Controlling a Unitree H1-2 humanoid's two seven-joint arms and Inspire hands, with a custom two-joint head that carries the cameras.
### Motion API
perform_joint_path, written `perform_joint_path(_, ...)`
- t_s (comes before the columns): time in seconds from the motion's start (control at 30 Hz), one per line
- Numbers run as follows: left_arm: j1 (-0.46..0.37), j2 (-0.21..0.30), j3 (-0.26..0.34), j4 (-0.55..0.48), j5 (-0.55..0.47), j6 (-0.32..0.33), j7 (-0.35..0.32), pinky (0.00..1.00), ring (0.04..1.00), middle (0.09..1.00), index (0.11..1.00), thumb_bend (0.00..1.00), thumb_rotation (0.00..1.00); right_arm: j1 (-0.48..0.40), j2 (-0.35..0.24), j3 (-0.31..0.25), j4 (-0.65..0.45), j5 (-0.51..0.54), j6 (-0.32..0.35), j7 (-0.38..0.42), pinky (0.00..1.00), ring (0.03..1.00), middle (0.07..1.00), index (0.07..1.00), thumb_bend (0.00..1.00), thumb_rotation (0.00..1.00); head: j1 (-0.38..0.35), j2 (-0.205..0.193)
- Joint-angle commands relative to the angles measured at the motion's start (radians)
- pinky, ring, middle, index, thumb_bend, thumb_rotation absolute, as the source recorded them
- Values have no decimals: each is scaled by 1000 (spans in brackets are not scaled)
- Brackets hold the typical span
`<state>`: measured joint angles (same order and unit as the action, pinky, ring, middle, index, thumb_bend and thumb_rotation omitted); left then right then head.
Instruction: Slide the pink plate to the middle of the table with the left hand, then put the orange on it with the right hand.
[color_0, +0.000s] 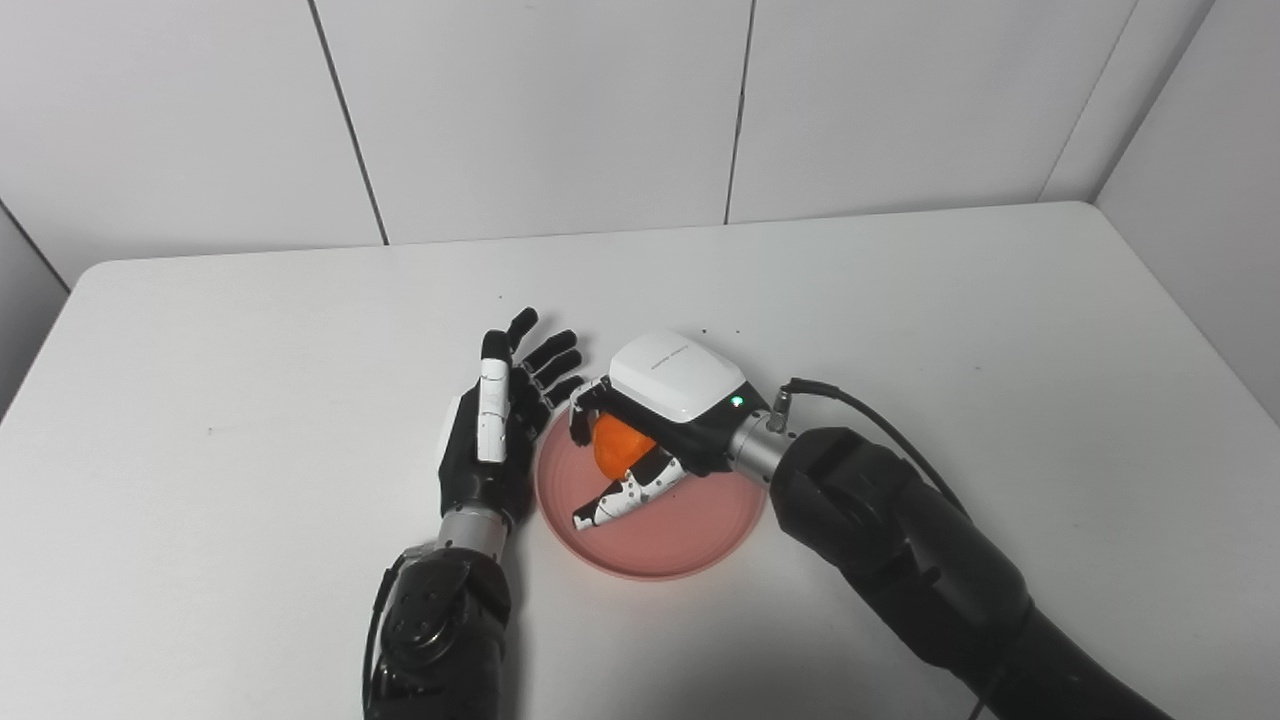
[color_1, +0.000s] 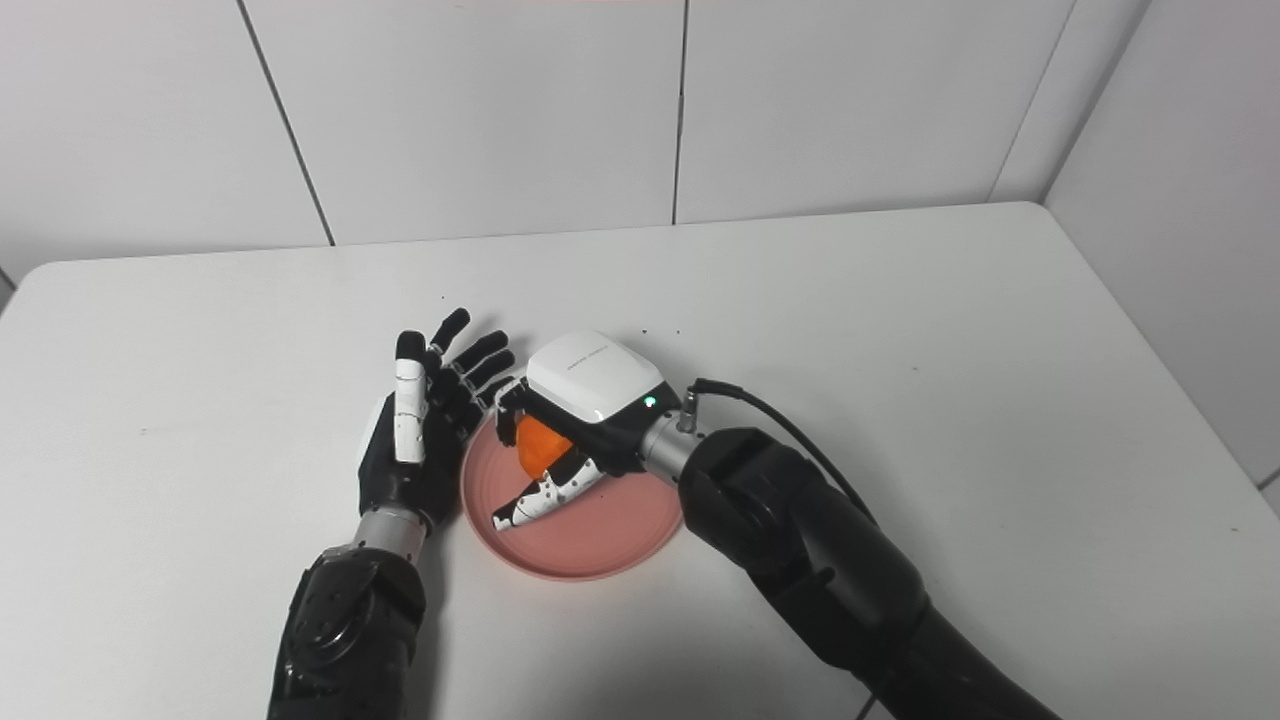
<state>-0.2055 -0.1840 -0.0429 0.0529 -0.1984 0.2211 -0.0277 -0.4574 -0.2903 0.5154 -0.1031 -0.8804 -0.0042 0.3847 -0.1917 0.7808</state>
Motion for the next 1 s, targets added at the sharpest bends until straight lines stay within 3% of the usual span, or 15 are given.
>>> perform_joint_path(0.0,20,-13,-4,32,10,28,11,736,806,795,879,914,895,-37,-5,-22,-9,8,-52,-45,377,447,511,580,824,989,1,0)
perform_joint_path(0.2,17,-9,1,39,0,32,4,761,823,795,881,933,893,-41,-7,-35,-10,17,-74,-57,391,453,522,596,930,1000,-3,1)
perform_joint_path(0.27,17,-10,3,38,-1,37,7,720,807,785,878,940,891,-42,-9,-39,-13,18,-79,-57,388,445,512,570,966,1000,-3,1)
perform_joint_path(0.67,17,-11,7,30,-9,46,3,756,807,777,885,930,877,-59,-21,-65,-26,16,-102,-59,396,450,500,530,918,1000,-5,1)
perform_joint_path(0.9,14,-17,10,24,0,47,18,759,826,809,886,918,882,-51,-9,-126,-19,52,-141,-160,369,429,485,514,898,1000,-1,2)
perform_joint_path(0.97,11,-17,12,26,5,42,23,745,800,787,885,928,896,-45,0,-153,-13,81,-147,-190,419,482,535,541,865,1000,-1,2)
